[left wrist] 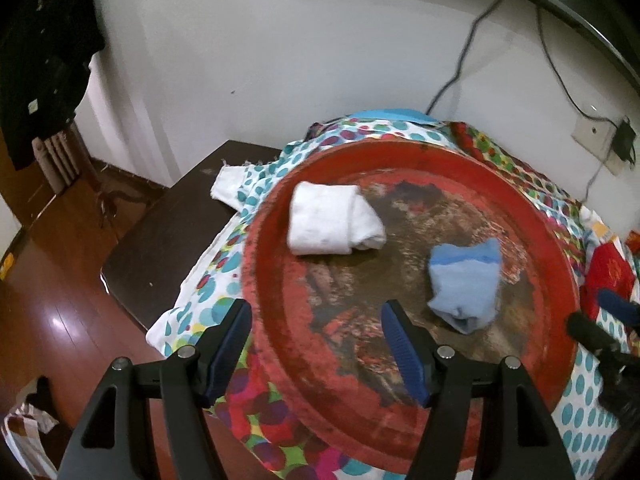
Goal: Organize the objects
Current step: 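Move left tool to the red embroidered sock while right tool approaches the maroon box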
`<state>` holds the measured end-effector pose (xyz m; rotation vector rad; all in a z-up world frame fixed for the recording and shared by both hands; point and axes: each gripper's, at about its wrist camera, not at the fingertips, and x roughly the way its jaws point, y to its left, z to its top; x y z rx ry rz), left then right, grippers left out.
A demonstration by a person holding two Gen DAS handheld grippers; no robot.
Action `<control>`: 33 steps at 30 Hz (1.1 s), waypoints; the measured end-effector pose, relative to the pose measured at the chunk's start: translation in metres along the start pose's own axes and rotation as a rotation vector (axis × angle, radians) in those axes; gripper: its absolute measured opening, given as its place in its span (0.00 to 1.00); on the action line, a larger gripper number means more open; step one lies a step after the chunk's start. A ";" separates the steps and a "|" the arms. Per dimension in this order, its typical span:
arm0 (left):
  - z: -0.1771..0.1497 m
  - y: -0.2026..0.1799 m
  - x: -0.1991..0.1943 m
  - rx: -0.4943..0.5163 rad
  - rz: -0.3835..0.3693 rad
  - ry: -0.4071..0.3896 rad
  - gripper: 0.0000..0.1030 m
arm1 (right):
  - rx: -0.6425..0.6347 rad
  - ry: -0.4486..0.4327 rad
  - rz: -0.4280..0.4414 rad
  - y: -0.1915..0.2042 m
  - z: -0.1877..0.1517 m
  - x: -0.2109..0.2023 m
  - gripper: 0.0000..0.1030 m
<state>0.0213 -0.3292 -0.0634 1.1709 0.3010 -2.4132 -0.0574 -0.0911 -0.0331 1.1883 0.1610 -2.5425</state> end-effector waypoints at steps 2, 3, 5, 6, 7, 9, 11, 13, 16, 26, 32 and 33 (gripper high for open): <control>-0.002 -0.010 -0.003 0.032 0.002 -0.007 0.67 | 0.035 -0.005 -0.028 -0.024 -0.008 -0.008 0.70; -0.003 -0.016 -0.004 0.047 0.002 -0.010 0.67 | 0.059 -0.007 -0.041 -0.039 -0.012 -0.013 0.70; -0.004 -0.027 -0.007 0.081 -0.005 -0.015 0.67 | 0.109 -0.009 -0.081 -0.073 -0.026 -0.023 0.70; -0.006 -0.034 -0.010 0.098 -0.011 -0.021 0.67 | 0.128 -0.011 -0.100 -0.088 -0.033 -0.027 0.71; -0.007 -0.038 -0.012 0.111 -0.015 -0.024 0.67 | 0.148 -0.012 -0.117 -0.104 -0.040 -0.032 0.71; -0.010 -0.052 -0.017 0.146 -0.026 -0.036 0.67 | 0.189 -0.012 -0.161 -0.137 -0.055 -0.042 0.71; -0.013 -0.064 -0.021 0.183 -0.046 -0.042 0.67 | 0.230 -0.010 -0.193 -0.169 -0.071 -0.052 0.71; -0.016 -0.078 -0.025 0.225 -0.061 -0.048 0.67 | 0.260 -0.009 -0.231 -0.197 -0.084 -0.059 0.71; -0.023 -0.103 -0.033 0.309 -0.078 -0.057 0.67 | 0.288 -0.010 -0.252 -0.237 -0.099 -0.066 0.71; -0.029 -0.209 -0.054 0.521 -0.248 -0.058 0.67 | 0.261 0.010 -0.146 -0.286 -0.111 -0.045 0.71; -0.026 -0.265 -0.045 0.575 -0.303 -0.024 0.67 | 0.251 0.011 -0.074 -0.291 -0.108 -0.027 0.70; -0.024 -0.270 -0.043 0.579 -0.305 -0.023 0.67 | 0.252 -0.001 -0.054 -0.290 -0.107 -0.028 0.63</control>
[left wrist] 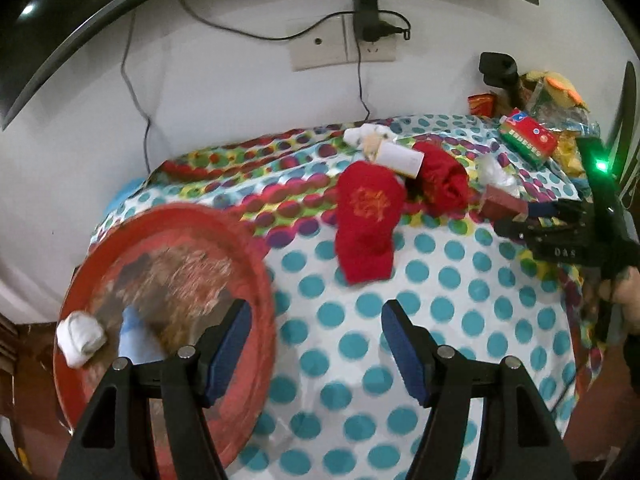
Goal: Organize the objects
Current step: 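Move left tool to the red embroidered sock while right tool approaches the maroon box, then grasp the red embroidered sock with the left tool while right tool closes on the maroon box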
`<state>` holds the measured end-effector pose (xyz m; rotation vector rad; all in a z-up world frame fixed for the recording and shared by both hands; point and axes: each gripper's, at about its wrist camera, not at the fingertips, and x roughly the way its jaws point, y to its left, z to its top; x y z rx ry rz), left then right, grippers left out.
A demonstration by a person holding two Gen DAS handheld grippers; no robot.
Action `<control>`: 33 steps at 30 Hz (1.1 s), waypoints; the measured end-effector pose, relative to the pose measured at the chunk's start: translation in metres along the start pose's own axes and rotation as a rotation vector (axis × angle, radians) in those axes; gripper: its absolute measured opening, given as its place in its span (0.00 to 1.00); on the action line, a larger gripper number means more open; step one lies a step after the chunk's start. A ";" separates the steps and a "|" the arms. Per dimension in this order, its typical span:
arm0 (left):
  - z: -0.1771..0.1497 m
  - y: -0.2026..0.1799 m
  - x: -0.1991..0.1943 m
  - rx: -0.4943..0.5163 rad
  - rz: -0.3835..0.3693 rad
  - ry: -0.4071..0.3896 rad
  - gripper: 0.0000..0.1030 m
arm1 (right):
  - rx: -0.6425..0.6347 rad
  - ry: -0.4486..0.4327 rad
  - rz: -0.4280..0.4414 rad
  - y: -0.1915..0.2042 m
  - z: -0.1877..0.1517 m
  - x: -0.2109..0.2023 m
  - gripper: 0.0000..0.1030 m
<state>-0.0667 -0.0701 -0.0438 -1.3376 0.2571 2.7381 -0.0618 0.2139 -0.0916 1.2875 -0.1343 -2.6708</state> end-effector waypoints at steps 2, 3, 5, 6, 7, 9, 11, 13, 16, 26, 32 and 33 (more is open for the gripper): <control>0.008 -0.005 0.013 -0.007 -0.014 0.022 0.67 | 0.006 0.003 0.037 0.004 0.001 0.000 0.52; 0.011 -0.007 0.019 -0.015 -0.017 0.031 0.67 | 0.004 0.003 0.055 0.007 0.000 0.000 0.46; 0.014 -0.009 0.029 -0.025 -0.019 0.042 0.67 | -0.011 -0.006 0.076 0.014 -0.001 -0.001 0.35; 0.015 -0.010 0.036 -0.029 -0.017 0.055 0.67 | -0.017 0.001 0.074 0.018 -0.001 0.001 0.35; 0.016 -0.010 0.040 -0.034 -0.021 0.061 0.67 | -0.019 0.000 0.077 0.019 0.000 0.002 0.35; 0.017 -0.010 0.050 -0.045 -0.025 0.082 0.67 | -0.022 -0.011 0.062 0.022 0.004 0.004 0.35; 0.018 -0.010 0.057 -0.063 -0.044 0.093 0.67 | -0.009 -0.003 0.060 0.021 0.009 0.010 0.37; 0.020 -0.011 0.063 -0.073 -0.042 0.096 0.67 | -0.002 -0.003 0.026 0.021 0.013 0.015 0.37; 0.025 -0.012 0.071 -0.078 -0.046 0.093 0.67 | 0.019 -0.012 0.006 0.019 0.012 0.019 0.35; 0.055 -0.026 0.108 -0.085 -0.086 0.103 0.67 | 0.002 -0.005 -0.016 0.021 0.013 0.021 0.35; 0.053 -0.029 0.123 -0.127 -0.088 0.118 0.67 | -0.010 -0.002 -0.031 0.024 0.014 0.021 0.35; 0.052 -0.028 0.121 -0.135 -0.090 0.111 0.62 | -0.013 -0.002 -0.034 0.025 0.014 0.021 0.35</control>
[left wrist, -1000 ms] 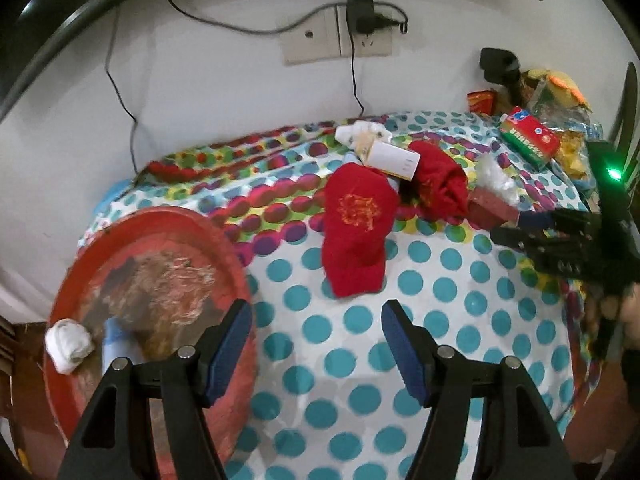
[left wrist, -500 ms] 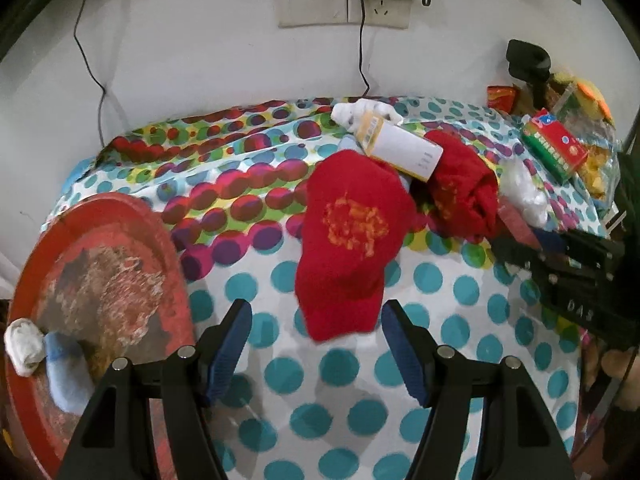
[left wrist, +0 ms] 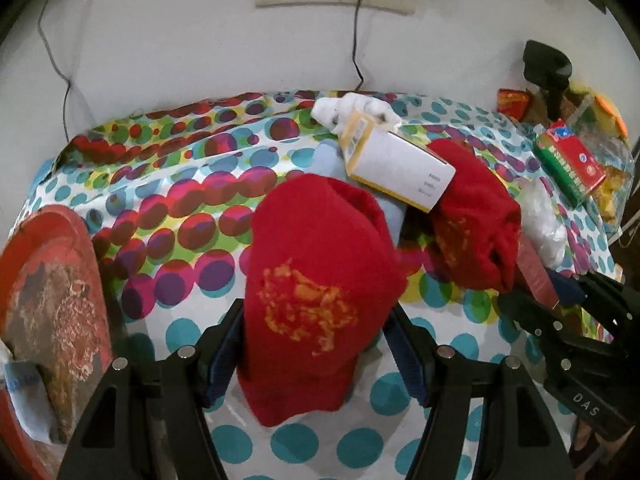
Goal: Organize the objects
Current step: 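Grasp the red embroidered sock with the left tool while right tool closes on the maroon box, then lift the red sock with the left tool and carry it over the tray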
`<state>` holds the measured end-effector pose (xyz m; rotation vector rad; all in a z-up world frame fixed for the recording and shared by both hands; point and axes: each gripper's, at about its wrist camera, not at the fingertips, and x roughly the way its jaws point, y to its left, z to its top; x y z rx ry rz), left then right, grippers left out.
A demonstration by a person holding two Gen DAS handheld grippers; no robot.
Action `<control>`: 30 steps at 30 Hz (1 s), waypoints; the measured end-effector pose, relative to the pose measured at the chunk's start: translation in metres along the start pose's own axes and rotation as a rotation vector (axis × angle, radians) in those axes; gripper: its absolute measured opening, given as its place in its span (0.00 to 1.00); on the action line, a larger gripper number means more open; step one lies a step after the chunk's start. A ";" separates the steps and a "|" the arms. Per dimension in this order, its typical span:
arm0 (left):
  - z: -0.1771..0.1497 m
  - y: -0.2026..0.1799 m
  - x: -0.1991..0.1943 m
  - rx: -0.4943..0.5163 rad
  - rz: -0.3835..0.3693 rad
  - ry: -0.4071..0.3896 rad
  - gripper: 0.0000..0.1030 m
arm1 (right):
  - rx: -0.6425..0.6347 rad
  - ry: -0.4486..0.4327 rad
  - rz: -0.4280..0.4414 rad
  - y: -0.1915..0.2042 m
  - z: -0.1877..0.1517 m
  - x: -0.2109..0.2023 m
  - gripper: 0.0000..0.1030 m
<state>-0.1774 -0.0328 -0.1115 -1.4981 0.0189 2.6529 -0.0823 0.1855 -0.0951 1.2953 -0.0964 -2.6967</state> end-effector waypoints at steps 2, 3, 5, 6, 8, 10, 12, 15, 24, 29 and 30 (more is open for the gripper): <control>-0.002 0.004 -0.003 -0.015 -0.005 -0.003 0.34 | -0.004 0.001 -0.005 0.001 0.000 0.000 0.35; -0.002 0.006 -0.003 -0.023 -0.014 0.009 0.33 | -0.007 0.002 -0.007 0.002 0.000 0.000 0.35; -0.003 0.009 -0.008 -0.037 -0.026 0.012 0.30 | -0.012 0.002 -0.013 0.003 0.000 0.000 0.35; -0.004 0.009 -0.012 -0.032 -0.026 0.004 0.30 | -0.013 0.003 -0.014 0.003 0.000 0.001 0.35; -0.005 0.007 -0.021 -0.019 -0.016 -0.011 0.30 | -0.014 0.003 -0.011 0.003 0.000 0.000 0.36; -0.006 0.003 -0.028 0.002 -0.011 -0.018 0.30 | -0.012 0.003 -0.006 0.003 0.000 0.000 0.37; -0.007 0.000 -0.035 0.018 -0.008 -0.024 0.30 | -0.016 0.003 -0.010 0.003 0.001 0.000 0.37; -0.009 -0.004 -0.043 0.036 -0.002 -0.032 0.30 | -0.034 0.007 -0.033 0.005 0.000 0.001 0.37; -0.012 -0.007 -0.070 0.071 0.018 -0.055 0.30 | -0.057 0.012 -0.063 0.013 0.001 0.002 0.37; -0.014 0.000 -0.081 0.083 0.045 -0.066 0.30 | -0.058 0.012 -0.064 0.013 0.001 0.002 0.37; -0.014 0.002 -0.083 0.085 0.051 -0.067 0.30 | -0.057 0.012 -0.062 0.013 0.001 0.002 0.37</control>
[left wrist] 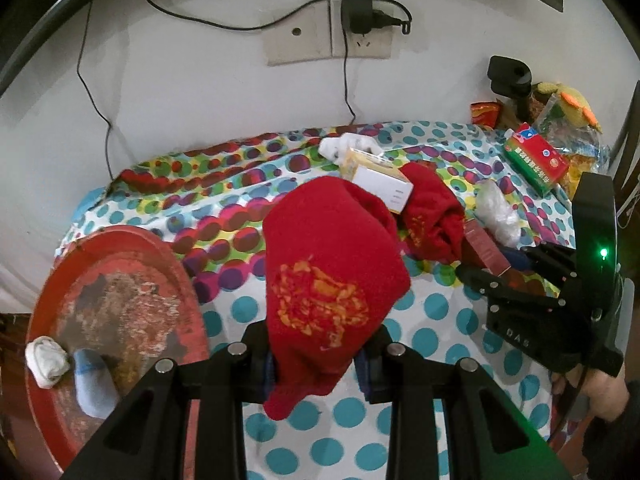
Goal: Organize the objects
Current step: 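Lift the red sock with the left tool and carry it over the tray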
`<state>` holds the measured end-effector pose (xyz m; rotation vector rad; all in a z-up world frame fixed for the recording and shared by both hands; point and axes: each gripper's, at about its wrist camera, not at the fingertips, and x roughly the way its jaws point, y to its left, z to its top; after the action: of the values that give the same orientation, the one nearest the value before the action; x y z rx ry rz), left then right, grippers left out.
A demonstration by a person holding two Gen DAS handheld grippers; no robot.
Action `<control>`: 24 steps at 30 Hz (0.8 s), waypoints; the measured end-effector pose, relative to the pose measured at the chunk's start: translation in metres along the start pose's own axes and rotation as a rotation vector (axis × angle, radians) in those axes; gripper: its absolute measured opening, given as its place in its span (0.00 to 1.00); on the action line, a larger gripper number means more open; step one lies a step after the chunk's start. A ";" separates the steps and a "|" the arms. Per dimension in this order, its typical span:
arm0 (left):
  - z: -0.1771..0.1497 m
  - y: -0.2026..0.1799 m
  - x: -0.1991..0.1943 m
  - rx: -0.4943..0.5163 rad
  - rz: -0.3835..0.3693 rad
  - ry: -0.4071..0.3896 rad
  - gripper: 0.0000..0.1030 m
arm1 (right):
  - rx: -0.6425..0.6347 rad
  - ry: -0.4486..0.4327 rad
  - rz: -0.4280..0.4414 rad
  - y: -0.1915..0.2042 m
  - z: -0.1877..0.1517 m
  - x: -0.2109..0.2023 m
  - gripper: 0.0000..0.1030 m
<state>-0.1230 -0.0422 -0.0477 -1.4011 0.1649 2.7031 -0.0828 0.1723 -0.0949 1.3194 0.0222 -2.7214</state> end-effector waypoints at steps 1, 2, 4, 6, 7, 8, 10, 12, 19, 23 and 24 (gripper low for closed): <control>0.000 0.002 -0.002 0.001 0.008 -0.002 0.30 | 0.000 0.000 0.001 0.000 0.000 0.000 0.37; 0.000 0.005 -0.004 0.002 0.016 -0.003 0.30 | 0.000 0.000 0.000 0.000 0.000 0.000 0.37; 0.000 0.011 -0.008 -0.001 0.032 -0.009 0.30 | -0.001 0.000 -0.001 0.000 0.000 0.000 0.37; 0.000 0.020 -0.013 -0.009 0.043 -0.012 0.30 | 0.000 0.000 0.000 0.000 0.000 0.000 0.37; 0.000 0.024 -0.015 -0.015 0.048 -0.017 0.30 | 0.000 0.000 0.000 0.000 0.000 0.000 0.37; 0.001 0.028 -0.017 -0.022 0.053 -0.017 0.30 | 0.000 0.000 0.000 0.000 0.000 0.000 0.37; 0.001 0.036 -0.021 -0.035 0.068 -0.016 0.30 | 0.000 0.000 0.000 0.001 0.000 0.000 0.37; 0.000 0.044 -0.024 -0.037 0.081 -0.014 0.30 | 0.000 0.000 -0.001 0.001 0.000 0.000 0.37; -0.004 0.078 -0.033 -0.074 0.119 -0.002 0.30 | -0.002 0.000 -0.003 0.001 0.000 0.000 0.37; -0.008 0.103 -0.037 -0.101 0.152 0.007 0.30 | -0.001 0.000 -0.002 0.001 0.000 0.000 0.37; -0.010 0.109 -0.037 -0.107 0.159 0.011 0.30 | -0.002 0.000 -0.003 0.001 0.000 0.000 0.37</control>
<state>-0.1081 -0.1528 -0.0173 -1.4919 0.1403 2.8729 -0.0830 0.1708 -0.0951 1.3205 0.0265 -2.7229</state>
